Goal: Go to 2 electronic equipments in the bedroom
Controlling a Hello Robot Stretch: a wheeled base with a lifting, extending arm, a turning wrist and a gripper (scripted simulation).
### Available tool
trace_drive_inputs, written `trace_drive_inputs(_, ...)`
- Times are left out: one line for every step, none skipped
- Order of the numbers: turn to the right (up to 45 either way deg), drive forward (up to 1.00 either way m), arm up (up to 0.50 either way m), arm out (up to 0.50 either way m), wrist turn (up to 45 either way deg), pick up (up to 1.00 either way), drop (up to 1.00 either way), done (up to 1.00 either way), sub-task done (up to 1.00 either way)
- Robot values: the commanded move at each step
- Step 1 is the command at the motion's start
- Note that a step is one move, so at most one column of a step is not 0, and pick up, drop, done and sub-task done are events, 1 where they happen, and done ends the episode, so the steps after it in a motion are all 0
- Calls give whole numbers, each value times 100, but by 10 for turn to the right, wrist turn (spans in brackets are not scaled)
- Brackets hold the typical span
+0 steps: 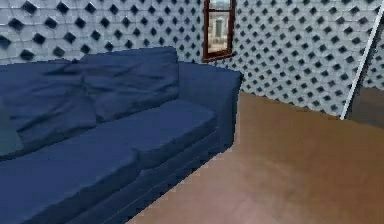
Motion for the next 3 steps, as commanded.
trace_drive_inputs(420,0,0,0,0,0,0,0,0)
trace_drive_inputs(0,100,0,0,0,0,0,0,0)
trace_drive_inputs(30,0,0,0,0,0,0,0,0)
